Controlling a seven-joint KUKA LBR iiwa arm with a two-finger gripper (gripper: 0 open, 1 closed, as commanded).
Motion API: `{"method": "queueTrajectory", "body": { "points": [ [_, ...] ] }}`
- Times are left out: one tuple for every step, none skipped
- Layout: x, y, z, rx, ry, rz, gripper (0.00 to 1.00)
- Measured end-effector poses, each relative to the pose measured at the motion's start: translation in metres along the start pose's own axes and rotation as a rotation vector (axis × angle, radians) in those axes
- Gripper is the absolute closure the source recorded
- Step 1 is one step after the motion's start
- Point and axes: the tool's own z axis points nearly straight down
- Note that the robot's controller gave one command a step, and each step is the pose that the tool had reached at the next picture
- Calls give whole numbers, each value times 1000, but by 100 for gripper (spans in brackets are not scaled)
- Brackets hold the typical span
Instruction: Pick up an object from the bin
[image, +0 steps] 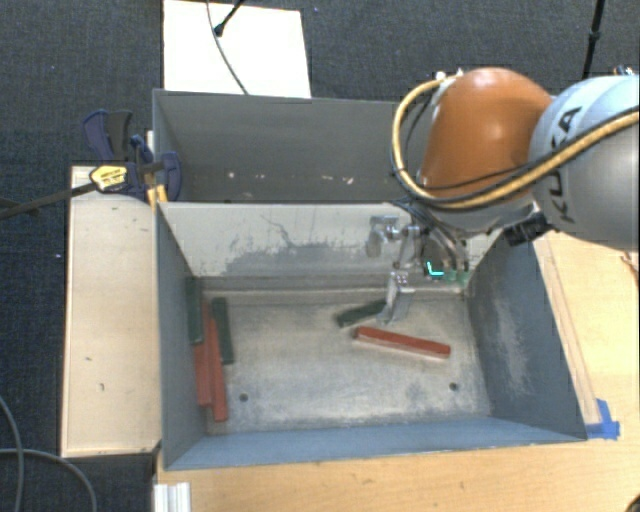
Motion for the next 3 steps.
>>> {"method": "queueTrajectory", "body": {
  "points": [
    [19,-68,160,1,-2,43,0],
    [34,-48,125,0,-6,6,0],
    [33,-65,127,0,-7,118,0]
  ]
}}
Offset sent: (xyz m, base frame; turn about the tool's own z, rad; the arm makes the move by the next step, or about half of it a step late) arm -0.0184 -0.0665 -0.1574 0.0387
